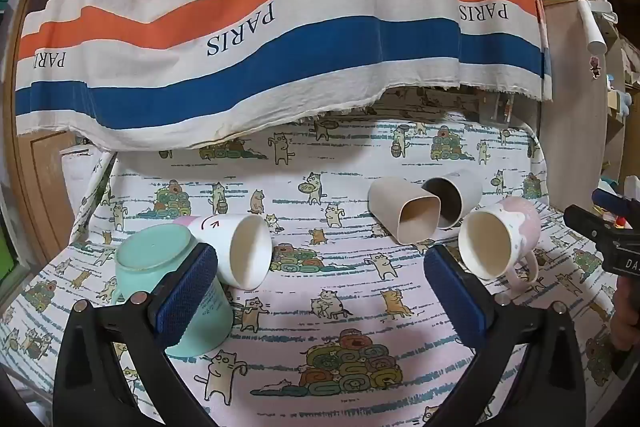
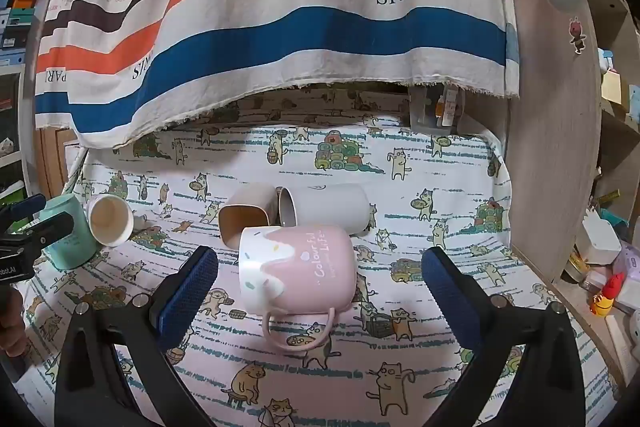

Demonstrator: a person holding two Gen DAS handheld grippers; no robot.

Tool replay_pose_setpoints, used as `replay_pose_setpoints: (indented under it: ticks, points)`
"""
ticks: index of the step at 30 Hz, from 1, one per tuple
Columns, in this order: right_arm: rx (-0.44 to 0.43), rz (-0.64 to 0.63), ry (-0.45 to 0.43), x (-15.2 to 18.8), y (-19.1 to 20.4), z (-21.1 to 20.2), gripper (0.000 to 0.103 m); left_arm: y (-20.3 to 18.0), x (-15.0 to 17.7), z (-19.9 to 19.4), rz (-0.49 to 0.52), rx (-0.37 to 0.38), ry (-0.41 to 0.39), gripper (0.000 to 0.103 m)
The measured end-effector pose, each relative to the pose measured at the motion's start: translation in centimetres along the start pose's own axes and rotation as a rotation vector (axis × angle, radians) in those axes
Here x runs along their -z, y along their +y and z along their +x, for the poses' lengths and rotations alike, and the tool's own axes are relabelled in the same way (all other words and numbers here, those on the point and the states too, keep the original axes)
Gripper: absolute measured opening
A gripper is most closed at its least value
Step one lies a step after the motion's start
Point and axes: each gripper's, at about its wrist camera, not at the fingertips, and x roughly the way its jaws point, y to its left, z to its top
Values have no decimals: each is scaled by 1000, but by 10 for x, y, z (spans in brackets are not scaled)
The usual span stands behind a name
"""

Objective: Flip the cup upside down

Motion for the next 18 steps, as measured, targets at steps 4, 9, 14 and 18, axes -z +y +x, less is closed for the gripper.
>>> replay_pose_setpoints:
  ticks: [4, 9, 14, 18]
  points:
    - [1, 0, -8, 0, 0, 0, 102, 1, 0, 0, -3, -2, 5, 103]
    - [1, -1, -2, 0, 0, 0, 102, -1, 0, -1, 6, -3, 2, 103]
    - [1, -1, -1, 0, 0, 0, 102, 0, 0, 0, 4, -1, 4, 103]
    - [2, -1, -1, 0, 0, 0, 102, 0, 0, 0, 3, -1, 5, 103]
